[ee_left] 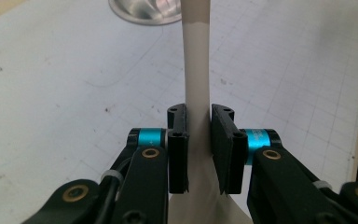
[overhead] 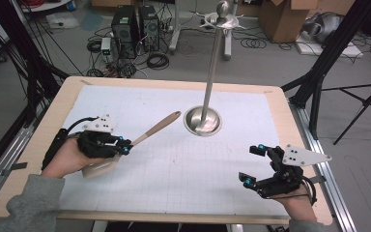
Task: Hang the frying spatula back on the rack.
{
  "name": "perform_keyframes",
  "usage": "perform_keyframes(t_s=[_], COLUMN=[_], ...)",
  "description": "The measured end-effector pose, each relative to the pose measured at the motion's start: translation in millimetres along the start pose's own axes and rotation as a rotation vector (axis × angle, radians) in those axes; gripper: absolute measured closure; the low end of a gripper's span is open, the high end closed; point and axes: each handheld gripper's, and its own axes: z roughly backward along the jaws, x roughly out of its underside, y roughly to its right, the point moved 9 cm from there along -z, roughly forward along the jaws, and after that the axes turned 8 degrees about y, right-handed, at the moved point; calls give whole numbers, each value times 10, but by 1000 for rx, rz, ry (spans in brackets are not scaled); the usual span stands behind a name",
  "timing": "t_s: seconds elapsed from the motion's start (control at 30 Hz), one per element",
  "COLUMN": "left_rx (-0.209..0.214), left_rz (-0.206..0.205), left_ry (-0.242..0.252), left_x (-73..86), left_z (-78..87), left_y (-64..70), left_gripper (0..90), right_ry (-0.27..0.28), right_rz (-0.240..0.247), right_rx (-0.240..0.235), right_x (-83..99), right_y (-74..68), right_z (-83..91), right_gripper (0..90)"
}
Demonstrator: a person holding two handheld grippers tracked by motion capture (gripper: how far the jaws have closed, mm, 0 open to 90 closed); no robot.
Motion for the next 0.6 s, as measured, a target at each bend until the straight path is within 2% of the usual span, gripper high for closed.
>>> perform_keyframes(t_s=[0.1,0.17,0.3,0.43,0.57,0.6], left_rx=[-22,-31,-14,-14,-5,-2], left_rz=[-18,-13,-14,2,-12,-1], left_ry=[23,36,52,47,40,52], left_x=[-175,-222,-340,-407,-477,-516], left_z=[33,29,-20,-59,-49,-47], left_y=[-21,-22,3,-35,-51,-55], left_gripper=[767,767,767,767,767,767], right_ry=[-1,1,5,20,28,30], right_rz=[3,5,-1,8,5,2], right_rx=[-3,-2,2,1,3,5], right_x=[-9,-12,-16,-45,-61,-66], right_y=[-2,5,18,24,28,28], right_z=[-5,-4,12,38,66,78], right_gripper=[58,58,58,58,58,58])
